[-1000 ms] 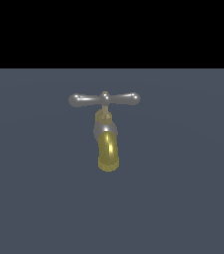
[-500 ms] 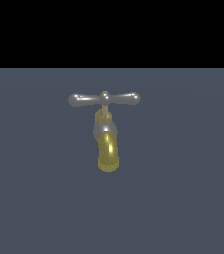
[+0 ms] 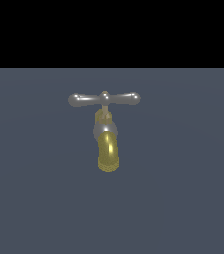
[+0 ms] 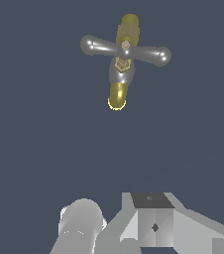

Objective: Turn on the faucet by rotating a designated handle.

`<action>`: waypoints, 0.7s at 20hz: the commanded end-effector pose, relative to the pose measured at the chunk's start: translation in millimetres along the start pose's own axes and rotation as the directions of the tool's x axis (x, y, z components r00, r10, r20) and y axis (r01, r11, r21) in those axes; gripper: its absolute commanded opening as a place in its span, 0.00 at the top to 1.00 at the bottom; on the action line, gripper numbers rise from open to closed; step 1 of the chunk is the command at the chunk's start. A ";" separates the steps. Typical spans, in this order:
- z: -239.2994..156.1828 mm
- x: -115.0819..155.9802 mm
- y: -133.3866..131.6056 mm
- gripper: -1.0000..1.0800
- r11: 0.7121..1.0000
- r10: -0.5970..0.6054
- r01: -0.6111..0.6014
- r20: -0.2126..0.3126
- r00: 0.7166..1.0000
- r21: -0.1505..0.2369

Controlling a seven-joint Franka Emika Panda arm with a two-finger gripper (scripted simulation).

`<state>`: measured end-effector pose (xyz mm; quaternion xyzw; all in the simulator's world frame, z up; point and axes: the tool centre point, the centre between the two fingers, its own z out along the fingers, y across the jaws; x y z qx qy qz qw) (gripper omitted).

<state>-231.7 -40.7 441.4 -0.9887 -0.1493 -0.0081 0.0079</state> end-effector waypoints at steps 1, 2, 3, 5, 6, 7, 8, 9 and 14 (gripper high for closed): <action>10.8 2.8 8.0 1.00 0.998 -0.061 0.061 0.001 0.998 0.000; 15.1 4.1 11.2 1.00 0.996 -0.084 0.084 0.002 0.996 0.000; 19.4 5.5 14.3 1.00 0.994 -0.108 0.108 0.002 0.994 0.000; 27.9 8.5 20.5 1.00 0.988 -0.155 0.155 0.003 0.988 0.000; 32.2 10.2 23.6 1.00 0.984 -0.178 0.178 0.004 0.984 0.000; 36.5 11.9 26.6 1.00 0.979 -0.202 0.202 0.004 0.979 0.000; 40.8 13.6 29.6 1.00 0.974 -0.225 0.225 0.005 0.974 0.000; 45.1 15.5 32.6 1.00 0.969 -0.248 0.248 0.005 0.969 0.000; 66.6 25.8 46.8 1.00 0.932 -0.362 0.362 0.008 0.932 0.000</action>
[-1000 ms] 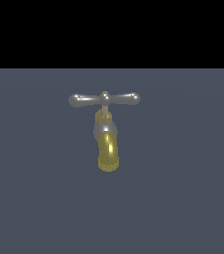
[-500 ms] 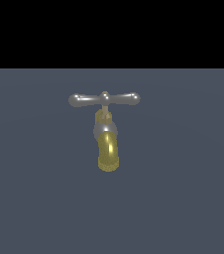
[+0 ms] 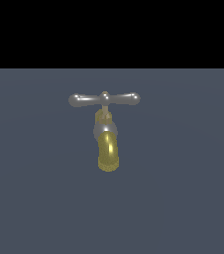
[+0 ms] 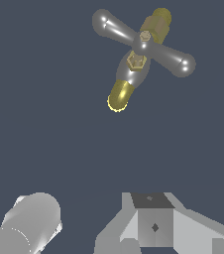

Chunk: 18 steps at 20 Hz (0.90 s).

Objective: Turn on the faucet by rotating a designated handle.

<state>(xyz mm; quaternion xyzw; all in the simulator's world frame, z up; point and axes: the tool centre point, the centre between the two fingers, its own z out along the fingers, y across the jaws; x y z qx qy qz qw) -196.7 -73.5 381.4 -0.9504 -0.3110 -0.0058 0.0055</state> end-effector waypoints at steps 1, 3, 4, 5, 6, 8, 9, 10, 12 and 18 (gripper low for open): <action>10.9 3.0 8.4 1.00 0.998 -0.061 0.061 0.001 0.998 -0.001; 19.5 5.8 14.9 1.00 0.994 -0.109 0.109 0.003 0.994 -0.001; 23.8 7.3 18.1 1.00 0.991 -0.132 0.132 0.003 0.991 -0.001; 28.0 8.9 21.3 1.00 0.988 -0.156 0.156 0.004 0.988 -0.001; 32.3 10.6 24.4 1.00 0.984 -0.179 0.179 0.004 0.984 -0.001; 40.8 14.2 30.5 1.00 0.974 -0.225 0.225 0.006 0.974 -0.001; 45.0 16.1 33.5 1.00 0.969 -0.248 0.248 0.006 0.969 -0.001; 49.2 18.1 36.4 1.00 0.963 -0.271 0.271 0.007 0.963 -0.001; 57.5 22.2 42.1 1.00 0.949 -0.315 0.315 0.008 0.949 -0.001; 82.0 36.0 57.6 1.00 0.897 -0.441 0.441 0.011 0.897 -0.001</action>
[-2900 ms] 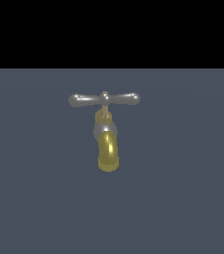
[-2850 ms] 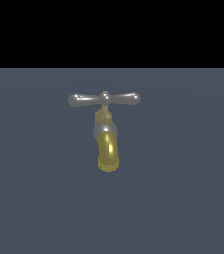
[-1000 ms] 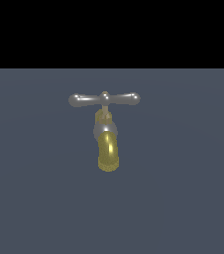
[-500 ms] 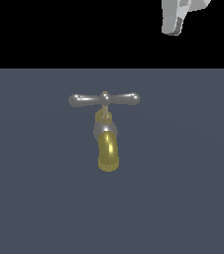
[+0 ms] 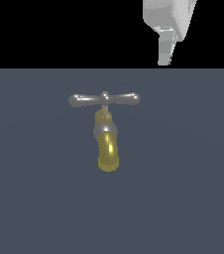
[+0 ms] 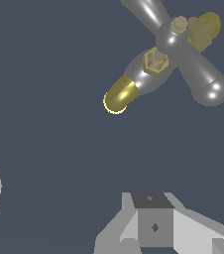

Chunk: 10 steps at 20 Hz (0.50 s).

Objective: Turn on the faucet by rotating a designated handle.

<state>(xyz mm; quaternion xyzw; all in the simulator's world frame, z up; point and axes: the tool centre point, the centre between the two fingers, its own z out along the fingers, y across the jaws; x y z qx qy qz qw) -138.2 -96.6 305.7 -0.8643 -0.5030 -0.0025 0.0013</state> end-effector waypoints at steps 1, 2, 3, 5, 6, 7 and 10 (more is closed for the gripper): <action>10.2 3.0 8.2 1.00 0.998 -0.058 0.058 0.002 0.998 -0.001; 14.1 4.4 11.3 1.00 0.997 -0.080 0.080 0.002 0.997 -0.001; 18.0 5.9 14.3 1.00 0.995 -0.102 0.102 0.003 0.995 -0.001; 25.7 9.0 20.2 1.00 0.989 -0.145 0.145 0.004 0.989 -0.001; 29.6 10.6 23.1 1.00 0.986 -0.166 0.166 0.004 0.986 -0.001; 33.3 12.3 25.9 1.00 0.982 -0.187 0.187 0.005 0.982 -0.001; 44.5 17.7 34.0 1.00 0.969 -0.248 0.248 0.006 0.969 -0.001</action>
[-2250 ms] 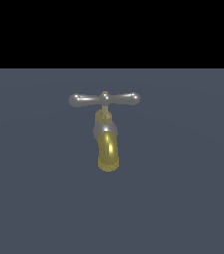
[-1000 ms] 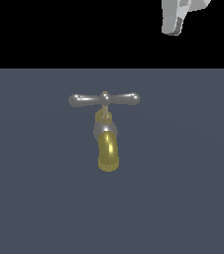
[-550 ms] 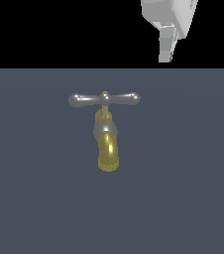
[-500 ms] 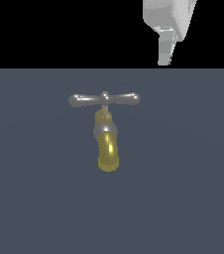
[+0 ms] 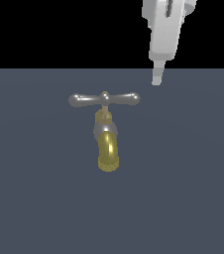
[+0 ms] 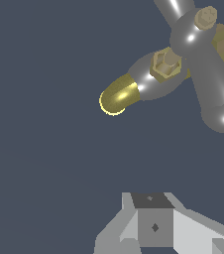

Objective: Turn on the faucet by rotating a designated handle.

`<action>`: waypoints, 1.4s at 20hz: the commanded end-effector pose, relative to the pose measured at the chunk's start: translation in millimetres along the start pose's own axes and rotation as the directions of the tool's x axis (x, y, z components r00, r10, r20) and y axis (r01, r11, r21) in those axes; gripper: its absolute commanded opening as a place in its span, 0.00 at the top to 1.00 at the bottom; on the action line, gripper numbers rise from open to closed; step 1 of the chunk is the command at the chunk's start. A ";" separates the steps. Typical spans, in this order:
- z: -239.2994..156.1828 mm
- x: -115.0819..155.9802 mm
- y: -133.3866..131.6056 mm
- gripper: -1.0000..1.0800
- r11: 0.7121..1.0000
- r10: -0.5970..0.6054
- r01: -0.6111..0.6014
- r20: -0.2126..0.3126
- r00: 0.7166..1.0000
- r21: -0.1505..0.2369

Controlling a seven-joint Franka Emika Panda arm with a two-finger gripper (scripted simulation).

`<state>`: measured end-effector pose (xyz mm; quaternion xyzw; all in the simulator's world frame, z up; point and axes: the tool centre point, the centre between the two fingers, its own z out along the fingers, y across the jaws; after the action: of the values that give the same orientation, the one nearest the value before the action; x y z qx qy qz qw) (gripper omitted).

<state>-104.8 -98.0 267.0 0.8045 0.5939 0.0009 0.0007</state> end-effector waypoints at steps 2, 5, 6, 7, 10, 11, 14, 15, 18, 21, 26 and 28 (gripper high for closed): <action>13.0 4.4 10.5 1.00 0.997 -0.074 0.074 0.001 0.997 -0.001; 23.8 9.0 18.8 1.00 0.991 -0.134 0.134 0.002 0.991 -0.001; 27.4 10.6 21.5 1.00 0.988 -0.154 0.154 0.002 0.988 -0.001; 30.9 12.3 24.1 1.00 0.985 -0.174 0.174 0.002 0.985 0.000; 41.2 17.6 31.5 1.00 0.973 -0.230 0.230 0.002 0.973 0.000; 44.3 19.3 33.6 1.00 0.969 -0.247 0.247 0.002 0.969 0.000; 52.5 24.1 39.2 1.00 0.956 -0.292 0.292 0.002 0.956 0.001; 55.0 25.6 40.8 1.00 0.952 -0.305 0.305 0.002 0.952 0.001; 61.3 29.7 44.9 1.00 0.941 -0.340 0.340 0.001 0.941 0.001; 66.3 33.2 48.0 1.00 0.930 -0.366 0.366 0.000 0.930 0.002; 71.0 36.6 50.8 1.00 0.920 -0.392 0.392 0.000 0.920 0.002; 71.5 37.1 51.2 1.00 0.919 -0.395 0.395 -0.001 0.919 0.002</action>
<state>-45.5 -77.9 196.2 0.6698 0.7425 -0.0001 -0.0002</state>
